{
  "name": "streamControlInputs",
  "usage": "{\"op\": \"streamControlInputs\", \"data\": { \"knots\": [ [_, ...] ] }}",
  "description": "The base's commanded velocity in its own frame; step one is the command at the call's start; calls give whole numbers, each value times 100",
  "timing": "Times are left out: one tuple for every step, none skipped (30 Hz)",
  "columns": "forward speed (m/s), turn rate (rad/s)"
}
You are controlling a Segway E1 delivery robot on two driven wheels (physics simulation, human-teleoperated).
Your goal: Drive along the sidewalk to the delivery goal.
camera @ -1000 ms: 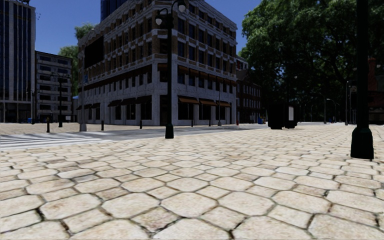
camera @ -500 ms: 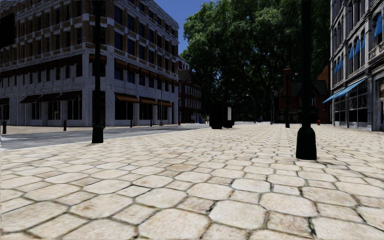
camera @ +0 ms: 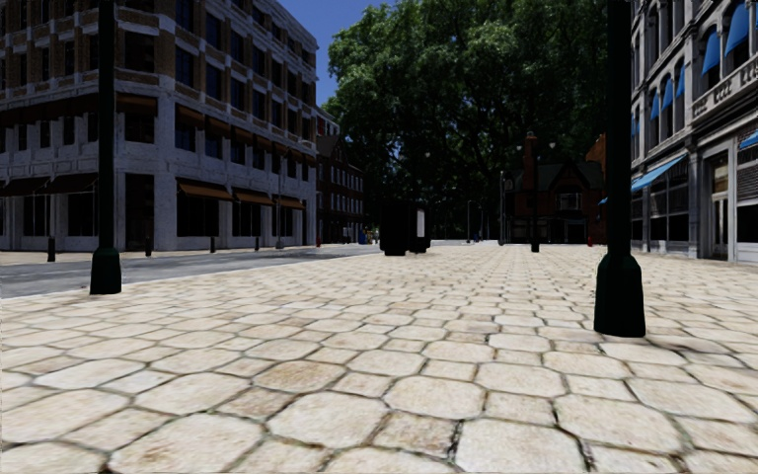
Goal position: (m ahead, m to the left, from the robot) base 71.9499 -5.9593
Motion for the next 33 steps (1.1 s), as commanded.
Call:
{"op": "streamControlInputs", "data": {
  "knots": [
    [200, 0],
    [200, 0],
    [200, 0],
    [200, 0],
    [200, -1],
    [200, -18],
    [200, -18],
    [200, -23],
    [200, -26],
    [200, -28],
    [200, -30],
    [200, -30],
    [200, -34],
    [200, -36],
    [200, -37],
    [200, -37],
    [200, -37],
    [200, -37],
    [200, -37],
    [200, -37],
    [200, -37],
    [200, -37],
    [200, -37],
    [200, -37],
    [200, -37],
    [200, -37],
    [200, -37],
    [200, -37],
    [200, -37],
    [200, -37],
    [200, -37],
    [200, -37],
    [200, -37]
  ]
}}
